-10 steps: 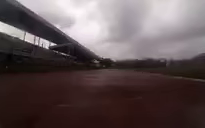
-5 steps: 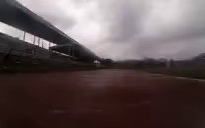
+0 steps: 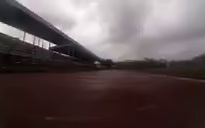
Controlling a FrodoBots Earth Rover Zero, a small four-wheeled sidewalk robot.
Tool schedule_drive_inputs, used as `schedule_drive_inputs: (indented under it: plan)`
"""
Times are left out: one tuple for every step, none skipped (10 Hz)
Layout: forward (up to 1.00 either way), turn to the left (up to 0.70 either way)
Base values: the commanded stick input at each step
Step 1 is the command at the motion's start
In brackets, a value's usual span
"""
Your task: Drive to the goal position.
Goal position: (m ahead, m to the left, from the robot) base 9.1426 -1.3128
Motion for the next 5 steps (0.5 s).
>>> schedule_drive_inputs:
  plan:
    - [0.50,0.00]
    - [0.50,0.00]
    - [0.50,0.00]
    - [0.50,-0.06]
    - [0.50,-0.15]
